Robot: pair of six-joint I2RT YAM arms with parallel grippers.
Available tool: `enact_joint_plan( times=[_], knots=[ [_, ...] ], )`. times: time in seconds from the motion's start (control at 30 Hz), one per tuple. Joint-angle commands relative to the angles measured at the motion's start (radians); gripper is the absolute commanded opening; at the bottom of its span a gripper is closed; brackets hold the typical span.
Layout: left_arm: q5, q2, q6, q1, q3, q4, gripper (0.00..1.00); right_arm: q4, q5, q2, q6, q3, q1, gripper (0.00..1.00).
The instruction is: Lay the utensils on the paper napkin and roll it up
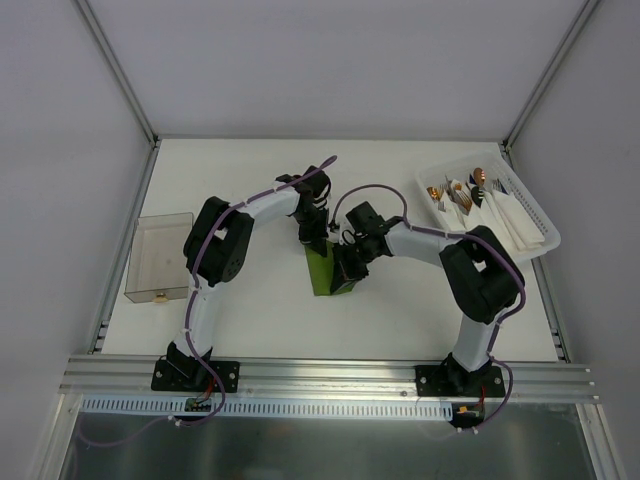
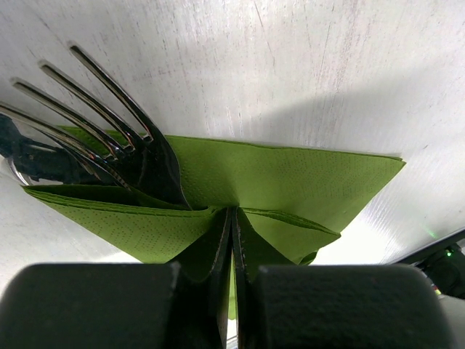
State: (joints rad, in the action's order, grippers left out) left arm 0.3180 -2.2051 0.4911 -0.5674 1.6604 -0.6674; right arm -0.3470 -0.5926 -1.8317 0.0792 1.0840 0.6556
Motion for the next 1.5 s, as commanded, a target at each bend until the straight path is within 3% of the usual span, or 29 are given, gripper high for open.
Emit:
enact_joint_plan(
  times=[0.0,0.13,0.33,0.53,0.63,0.83,1.17,1.47],
  knots=[
    [-0.080,-0.045,0.001,0.017,-0.045,0.002,0.00,0.000,-0.030,0.031,-0.001,0.027,-0.027,0.00],
    [-0.071,-0.044,0.015,0.024,-0.059,0.022,0.00,-0.004,-0.064,0.060,-0.012,0.050,-0.080,0.04],
    [-0.043,-0.041,0.041,0.047,-0.073,0.052,0.00,-0.037,-0.041,0.072,-0.041,0.063,-0.184,0.19],
    [-0.023,-0.056,0.052,0.060,-0.063,0.071,0.00,-0.079,-0.003,0.066,-0.070,0.071,-0.280,0.41],
    [-0.013,-0.064,0.063,0.064,-0.065,0.084,0.00,-0.086,0.014,0.054,-0.070,0.077,-0.312,0.58],
    [-0.005,-0.064,0.067,0.066,-0.065,0.095,0.00,-0.118,0.010,-0.029,-0.044,0.109,-0.321,0.70],
    [-0.007,-0.061,0.069,0.064,-0.076,0.100,0.00,-0.176,0.007,-0.164,-0.016,0.172,-0.281,0.71],
    [-0.007,-0.061,0.069,0.064,-0.077,0.100,0.00,-0.110,-0.153,-0.206,0.031,0.186,-0.263,0.64]
  ],
)
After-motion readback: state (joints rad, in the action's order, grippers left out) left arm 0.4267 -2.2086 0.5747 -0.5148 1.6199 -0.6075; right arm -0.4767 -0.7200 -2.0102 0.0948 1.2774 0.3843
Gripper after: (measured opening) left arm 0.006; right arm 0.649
